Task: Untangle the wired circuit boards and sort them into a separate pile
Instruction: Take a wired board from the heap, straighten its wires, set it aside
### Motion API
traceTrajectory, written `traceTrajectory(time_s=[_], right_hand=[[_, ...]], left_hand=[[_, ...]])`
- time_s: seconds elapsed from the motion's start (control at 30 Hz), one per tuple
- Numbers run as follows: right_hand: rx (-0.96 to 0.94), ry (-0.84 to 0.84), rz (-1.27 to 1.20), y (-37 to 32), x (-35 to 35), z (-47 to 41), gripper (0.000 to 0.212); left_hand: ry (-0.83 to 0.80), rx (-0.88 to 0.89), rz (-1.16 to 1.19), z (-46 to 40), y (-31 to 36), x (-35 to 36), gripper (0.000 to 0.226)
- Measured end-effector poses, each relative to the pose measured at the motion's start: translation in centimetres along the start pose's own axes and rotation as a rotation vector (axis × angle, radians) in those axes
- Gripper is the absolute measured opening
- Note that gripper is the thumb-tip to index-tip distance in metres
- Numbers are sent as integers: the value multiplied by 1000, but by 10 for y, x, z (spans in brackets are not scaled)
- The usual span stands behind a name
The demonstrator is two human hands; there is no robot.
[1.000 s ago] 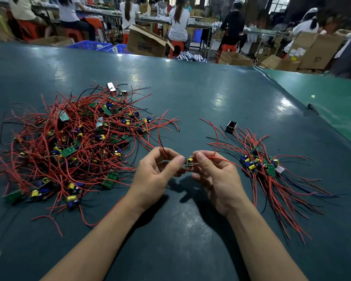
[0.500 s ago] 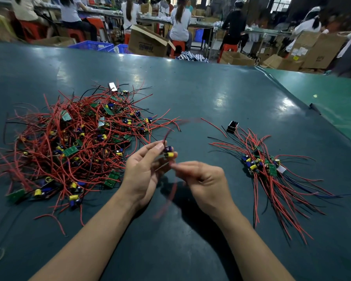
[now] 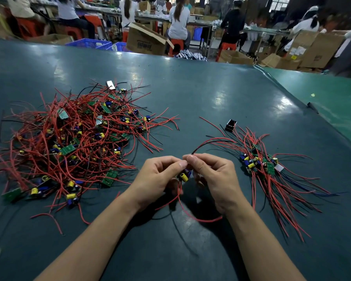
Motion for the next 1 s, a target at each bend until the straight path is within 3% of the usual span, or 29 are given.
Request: traceTrajectory(time_s=[0.1, 0.3, 0.43, 0.77, 0.9, 1.0], right_hand=[[73, -15, -45, 8, -1, -1, 13], [143, 97, -148, 15, -11, -5, 10], [100, 220, -318, 10, -30, -7, 13], [102, 353, -570, 15, -52, -10, 14], [115, 339, -606, 18, -52, -12, 12], [193, 231, -421, 21, -37, -12, 13]], left_hand=[[-50, 17, -46, 1, 5, 4, 37], [-58, -30, -10, -2, 2, 5, 19], [-86, -33, 3, -1, 1, 7, 29], [-141, -34, 22, 0, 0, 8, 14], [-64, -18, 73, -2, 0, 1, 17], [77, -12, 122, -4, -2, -9, 20]])
Point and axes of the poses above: each hand's wrist, its own z-axis away from the middle knuckle, its own x-axis out of the palm, y = z × x, the point moved 10 cm from there along -z, towards the middle knuckle, and after that the axes turned 9 degrees about x, right-handed, at the moved point
